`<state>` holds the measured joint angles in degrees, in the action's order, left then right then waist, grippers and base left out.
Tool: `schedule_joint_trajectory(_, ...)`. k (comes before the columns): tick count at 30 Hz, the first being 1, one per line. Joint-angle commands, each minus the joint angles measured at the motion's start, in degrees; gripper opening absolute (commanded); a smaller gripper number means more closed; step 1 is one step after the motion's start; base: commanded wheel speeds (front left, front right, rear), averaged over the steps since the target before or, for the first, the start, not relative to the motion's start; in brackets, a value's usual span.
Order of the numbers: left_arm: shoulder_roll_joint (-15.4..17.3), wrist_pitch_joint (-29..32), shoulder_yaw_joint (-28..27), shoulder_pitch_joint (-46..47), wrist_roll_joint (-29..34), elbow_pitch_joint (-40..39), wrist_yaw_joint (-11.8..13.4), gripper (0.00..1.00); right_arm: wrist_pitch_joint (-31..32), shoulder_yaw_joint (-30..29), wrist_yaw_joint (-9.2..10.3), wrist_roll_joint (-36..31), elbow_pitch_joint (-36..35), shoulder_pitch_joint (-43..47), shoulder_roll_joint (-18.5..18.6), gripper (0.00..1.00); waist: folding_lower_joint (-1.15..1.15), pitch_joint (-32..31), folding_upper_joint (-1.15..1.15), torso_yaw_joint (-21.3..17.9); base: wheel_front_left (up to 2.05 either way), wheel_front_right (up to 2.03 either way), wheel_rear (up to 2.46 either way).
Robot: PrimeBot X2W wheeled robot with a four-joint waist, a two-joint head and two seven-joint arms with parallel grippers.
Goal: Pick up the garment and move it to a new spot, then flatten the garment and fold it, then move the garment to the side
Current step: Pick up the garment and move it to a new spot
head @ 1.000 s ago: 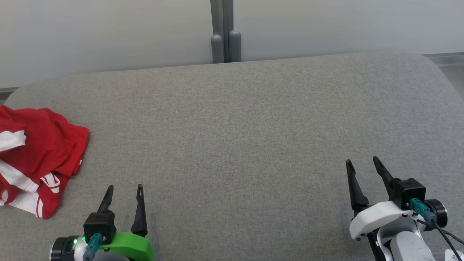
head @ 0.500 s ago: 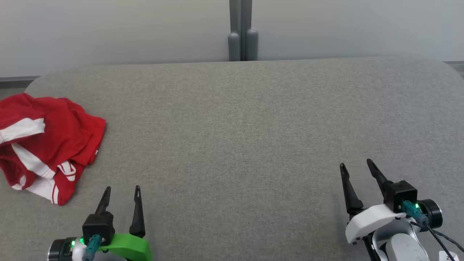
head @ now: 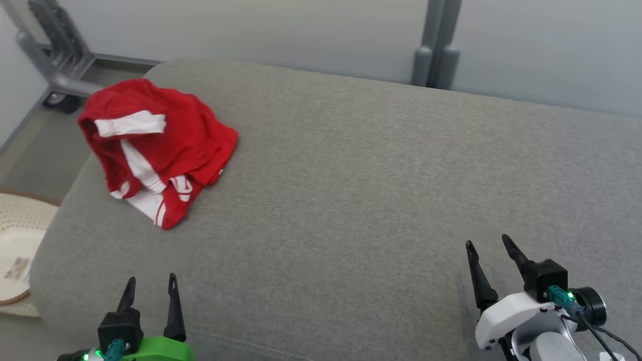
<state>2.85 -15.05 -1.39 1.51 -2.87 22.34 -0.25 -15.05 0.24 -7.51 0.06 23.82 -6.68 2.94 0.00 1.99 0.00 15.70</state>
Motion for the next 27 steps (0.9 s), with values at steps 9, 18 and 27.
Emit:
schedule_joint_trajectory(9, 0.05, -0.19, -3.86, -3.72, -2.08, -0.74, 1.33, 1.00, -0.20, 3.41, 0.05, 1.89, -0.76, -1.30, 0.19, 1.00, 0.00, 0.93, 0.00, 14.73, 0.00, 0.00, 0.00)
schedule_joint_trajectory(18, 0.13, -0.19, -3.68, -1.46, -2.38, -0.89, 0.79, 1.00, -0.19, 3.92, 0.05, 2.71, -0.20, -1.70, 1.23, 1.00, 0.00, 2.96, 0.00, 13.17, 0.00, 0.00, 0.00)
schedule_joint_trajectory(27, 2.40, -0.12, -7.03, 9.71, -3.26, 1.90, -4.23, 1.00, -0.20, 4.44, 0.05, 1.25, 0.30, -4.89, 4.39, 1.00, 0.00, 8.79, 0.00, 8.01, 0.00, 0.00, 0.00)
